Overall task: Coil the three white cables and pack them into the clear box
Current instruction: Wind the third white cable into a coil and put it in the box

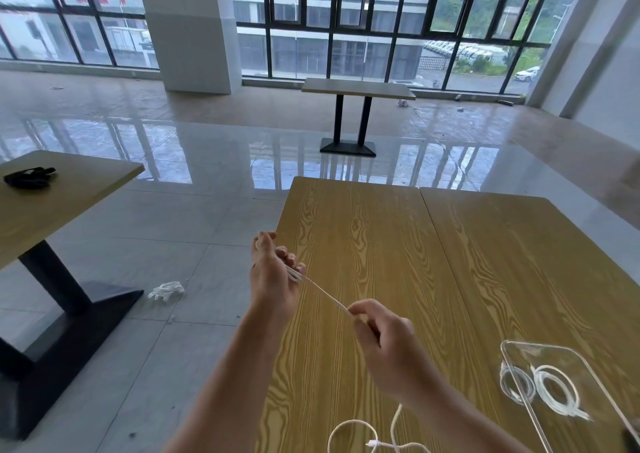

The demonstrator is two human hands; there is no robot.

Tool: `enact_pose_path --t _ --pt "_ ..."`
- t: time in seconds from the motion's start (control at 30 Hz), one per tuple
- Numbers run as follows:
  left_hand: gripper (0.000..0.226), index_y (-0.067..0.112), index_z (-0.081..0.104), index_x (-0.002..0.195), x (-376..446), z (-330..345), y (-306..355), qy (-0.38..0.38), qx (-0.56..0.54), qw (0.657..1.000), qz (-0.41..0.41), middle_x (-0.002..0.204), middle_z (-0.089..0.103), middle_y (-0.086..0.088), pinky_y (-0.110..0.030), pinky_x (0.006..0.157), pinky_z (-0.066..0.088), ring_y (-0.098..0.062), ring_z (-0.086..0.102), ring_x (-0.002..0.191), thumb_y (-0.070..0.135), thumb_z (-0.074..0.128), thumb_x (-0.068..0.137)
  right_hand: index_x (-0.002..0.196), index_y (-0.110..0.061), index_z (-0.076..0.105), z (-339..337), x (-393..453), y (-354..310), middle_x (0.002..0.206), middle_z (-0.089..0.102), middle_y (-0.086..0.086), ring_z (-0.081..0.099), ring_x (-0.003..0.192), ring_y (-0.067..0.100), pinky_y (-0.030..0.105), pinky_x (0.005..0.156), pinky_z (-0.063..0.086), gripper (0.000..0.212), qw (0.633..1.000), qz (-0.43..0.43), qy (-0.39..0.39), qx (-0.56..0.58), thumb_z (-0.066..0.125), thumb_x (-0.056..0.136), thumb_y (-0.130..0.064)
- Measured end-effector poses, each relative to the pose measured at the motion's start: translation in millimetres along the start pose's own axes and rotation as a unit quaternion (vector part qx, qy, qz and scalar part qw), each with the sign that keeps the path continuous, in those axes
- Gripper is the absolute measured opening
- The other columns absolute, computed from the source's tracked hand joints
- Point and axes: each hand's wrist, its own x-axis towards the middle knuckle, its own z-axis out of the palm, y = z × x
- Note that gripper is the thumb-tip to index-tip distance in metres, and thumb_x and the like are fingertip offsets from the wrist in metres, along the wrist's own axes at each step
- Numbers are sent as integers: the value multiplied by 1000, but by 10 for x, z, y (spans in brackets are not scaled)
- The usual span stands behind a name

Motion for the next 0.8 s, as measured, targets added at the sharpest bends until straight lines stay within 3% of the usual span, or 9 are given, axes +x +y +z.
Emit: enact_pose_path --t 0.13,0.3,0.4,0.53,0.8 --pt "26 21 49 94 129 -147 90 32 25 999 31 69 37 1 -27 55 33 -11 37 57 34 31 107 95 -21 68 -235 23 55 54 51 -7 45 44 5 19 45 32 19 994 10 -24 -106 50 102 -23" --pt "25 21 50 96 172 -245 35 26 78 996 34 70 37 0 -27 54 36 -11 39 57 34 32 107 93 -23 69 -503 46 -177 53 50 -12 39 43 4 20 45 33 21 983 2 -163 -86 51 102 -23" --pt "27 25 55 97 128 -228 -56 -5 136 990 24 71 41 2 -31 60 43 -11 44 63 38 33 106 91 -22 69 -607 76 -405 50 48 -15 39 44 4 19 44 33 21 976 -21 -205 -65 51 102 -24" --pt "29 32 59 99 48 -184 -139 -68 190 979 0 77 45 2 -37 64 47 -11 47 70 42 32 105 91 -19 70 -703 148 -638 46 46 -16 35 40 3 16 41 29 22 978 -39 -200 -44 51 102 -21" --pt "37 33 69 99 -124 -123 -156 -180 169 966 -83 77 51 1 -27 52 40 -10 47 64 53 37 99 86 -19 69 -731 317 -637 43 41 -14 32 38 4 19 39 29 24 993 -23 -105 -50 52 102 -25"
